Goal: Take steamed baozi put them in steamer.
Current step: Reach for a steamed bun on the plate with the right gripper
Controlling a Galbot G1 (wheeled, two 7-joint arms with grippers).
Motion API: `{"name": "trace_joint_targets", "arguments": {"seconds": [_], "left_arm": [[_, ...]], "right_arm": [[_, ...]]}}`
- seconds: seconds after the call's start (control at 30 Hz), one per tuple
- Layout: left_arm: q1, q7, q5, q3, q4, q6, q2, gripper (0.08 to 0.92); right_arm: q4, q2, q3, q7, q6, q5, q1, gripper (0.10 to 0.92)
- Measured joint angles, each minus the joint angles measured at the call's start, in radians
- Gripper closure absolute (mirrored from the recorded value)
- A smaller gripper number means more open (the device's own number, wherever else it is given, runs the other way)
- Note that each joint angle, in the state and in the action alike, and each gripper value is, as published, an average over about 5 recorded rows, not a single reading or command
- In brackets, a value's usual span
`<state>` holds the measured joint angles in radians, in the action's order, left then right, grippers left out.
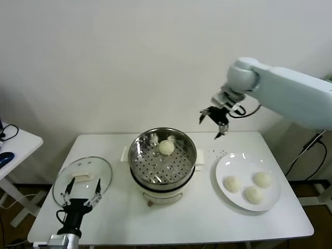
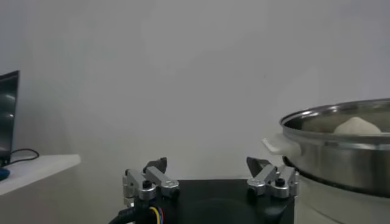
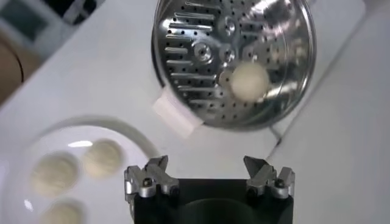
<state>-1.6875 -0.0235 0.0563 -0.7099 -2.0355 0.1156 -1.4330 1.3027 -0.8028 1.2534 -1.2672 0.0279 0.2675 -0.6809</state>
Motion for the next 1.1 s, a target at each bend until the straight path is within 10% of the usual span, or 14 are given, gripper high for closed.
{"name": "trace_joint_targets", "arguments": {"seconds": [0.47,1.1], "left_arm": [[-0.014,0.002,0.005,-0.006,-0.013,0.002,-0.001,0.177],[-0.006,0.003,0.008,-0.011,0.015,0.005,-0.005,0.177]], "right_arm": [[0.006,0.227,-0.177,0.005,-0.112,-0.067,0.31,0.203],[-0.074,0.168,-0.341,0.109,-0.155,-0.194,0.633,0.203]]}}
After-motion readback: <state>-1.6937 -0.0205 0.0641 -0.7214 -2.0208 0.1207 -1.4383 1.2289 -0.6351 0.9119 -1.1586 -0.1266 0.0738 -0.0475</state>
